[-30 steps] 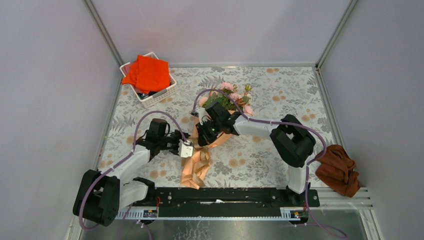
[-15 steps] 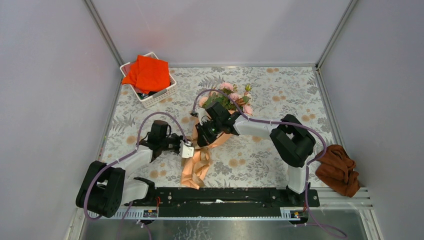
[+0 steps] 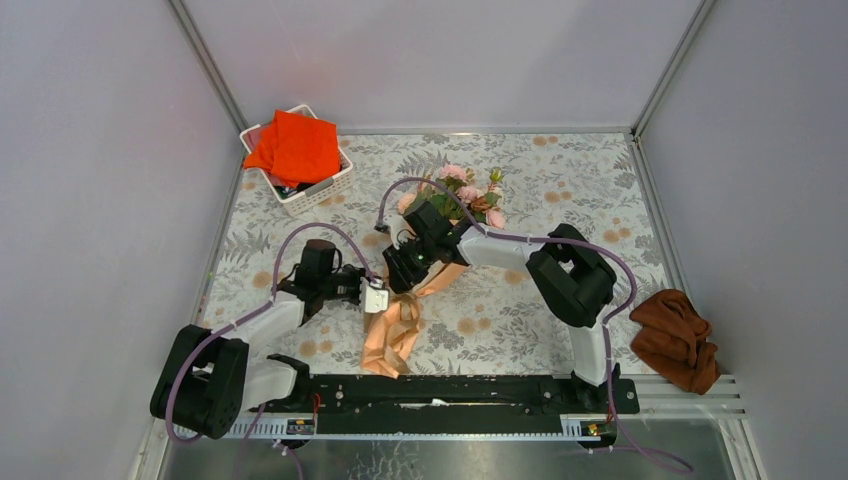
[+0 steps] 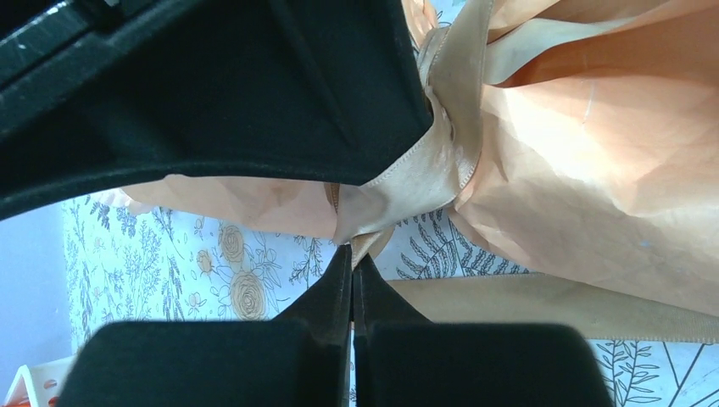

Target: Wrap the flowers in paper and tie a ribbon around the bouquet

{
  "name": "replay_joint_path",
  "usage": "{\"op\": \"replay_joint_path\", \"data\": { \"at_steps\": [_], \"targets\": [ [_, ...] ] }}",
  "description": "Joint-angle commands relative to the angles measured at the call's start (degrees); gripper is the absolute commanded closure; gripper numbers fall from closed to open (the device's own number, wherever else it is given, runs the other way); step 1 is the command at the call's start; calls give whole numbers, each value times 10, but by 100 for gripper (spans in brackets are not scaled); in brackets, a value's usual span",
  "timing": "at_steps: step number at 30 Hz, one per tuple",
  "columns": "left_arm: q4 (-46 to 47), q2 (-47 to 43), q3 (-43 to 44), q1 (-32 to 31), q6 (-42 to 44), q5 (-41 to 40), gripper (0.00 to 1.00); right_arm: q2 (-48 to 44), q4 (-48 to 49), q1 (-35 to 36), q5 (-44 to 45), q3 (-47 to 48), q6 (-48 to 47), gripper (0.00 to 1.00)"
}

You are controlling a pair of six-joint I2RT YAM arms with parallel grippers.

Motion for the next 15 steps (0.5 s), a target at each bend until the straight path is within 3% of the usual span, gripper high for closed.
{"op": "replay_joint_path", "data": {
  "at_steps": [1, 7, 15],
  "targets": [
    [30, -7, -3, -1, -7, 9, 100, 7, -25, 7, 7, 23, -22, 62],
    [37, -4, -2, -1, -19, 5, 100, 19, -53, 14, 8, 27, -28, 54],
    [12, -11, -4, -1, -19, 1, 99, 63, -69, 25, 71, 36, -14, 54]
  ]
}}
